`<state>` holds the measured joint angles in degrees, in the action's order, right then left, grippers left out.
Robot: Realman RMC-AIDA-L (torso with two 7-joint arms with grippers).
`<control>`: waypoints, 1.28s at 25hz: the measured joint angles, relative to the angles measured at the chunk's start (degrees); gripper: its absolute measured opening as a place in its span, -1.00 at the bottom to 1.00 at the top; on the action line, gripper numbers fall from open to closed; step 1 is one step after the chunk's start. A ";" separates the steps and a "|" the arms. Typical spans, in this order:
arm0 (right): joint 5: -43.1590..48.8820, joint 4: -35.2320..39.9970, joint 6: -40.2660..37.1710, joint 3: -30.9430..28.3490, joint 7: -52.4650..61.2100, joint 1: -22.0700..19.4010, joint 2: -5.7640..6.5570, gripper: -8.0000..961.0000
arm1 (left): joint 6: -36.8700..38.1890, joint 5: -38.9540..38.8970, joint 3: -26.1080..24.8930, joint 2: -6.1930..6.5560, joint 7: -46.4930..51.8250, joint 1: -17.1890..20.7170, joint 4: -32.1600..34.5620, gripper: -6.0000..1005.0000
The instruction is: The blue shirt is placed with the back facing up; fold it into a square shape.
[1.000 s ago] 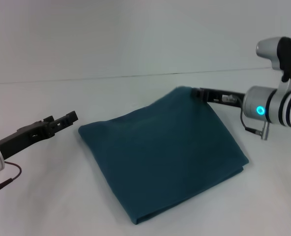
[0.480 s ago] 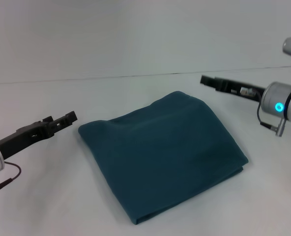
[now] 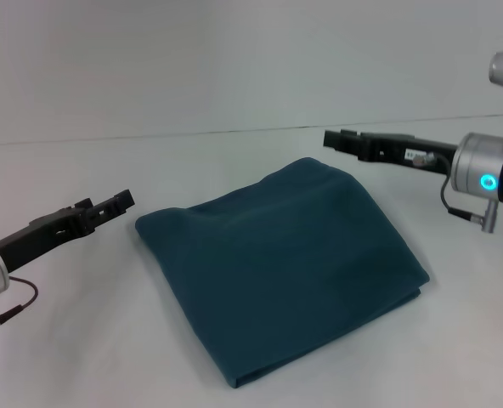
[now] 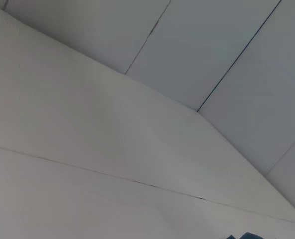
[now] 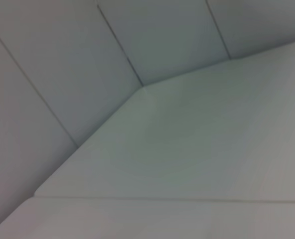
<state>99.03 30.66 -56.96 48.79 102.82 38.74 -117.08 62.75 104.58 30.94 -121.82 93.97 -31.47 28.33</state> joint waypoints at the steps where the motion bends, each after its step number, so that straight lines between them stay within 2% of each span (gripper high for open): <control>1: 0.04 -0.02 -0.76 0.33 0.05 -0.45 0.19 0.21 | -0.04 0.00 0.00 0.00 0.00 -0.03 -0.04 0.89; 2: 0.19 -0.06 -1.50 0.51 0.10 -0.72 0.35 0.23 | -0.09 0.00 0.00 -0.03 0.00 -0.04 -0.08 0.89; 8: 4.35 -0.30 -8.46 0.68 1.95 -1.81 1.65 -0.37 | -0.44 0.00 0.00 -0.38 -0.08 -0.08 -0.19 0.89; 13: 6.95 -1.93 -6.05 0.97 3.48 -1.56 1.82 -0.84 | -0.53 0.00 0.00 -0.60 -0.14 -0.06 -0.27 0.89; 15: 10.88 -3.36 -2.66 1.00 4.84 -0.52 1.45 -0.98 | -0.53 0.00 0.00 -0.69 -0.15 0.00 -0.29 0.89; 19: 16.88 -4.46 2.28 1.03 6.46 0.85 0.15 -0.98 | -0.53 0.00 -0.01 -0.73 -0.18 0.14 -0.30 0.89; 22: 17.39 -4.41 3.54 1.03 6.58 0.97 -0.21 -0.98 | -0.53 0.00 -0.01 -0.72 -0.19 0.27 -0.30 0.89; 26: 17.41 -4.10 4.96 0.95 6.33 1.02 -0.45 -0.98 | -0.53 0.00 0.00 -0.70 -0.19 0.40 -0.30 0.89; 32: 11.44 0.86 3.03 0.15 0.92 -0.69 -1.82 -0.98 | -0.51 0.00 -0.01 -0.70 -0.19 0.45 -0.30 0.89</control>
<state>110.47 31.52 -53.92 48.94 103.74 38.05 -118.90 62.23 104.59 30.93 -122.51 93.78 -31.02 28.03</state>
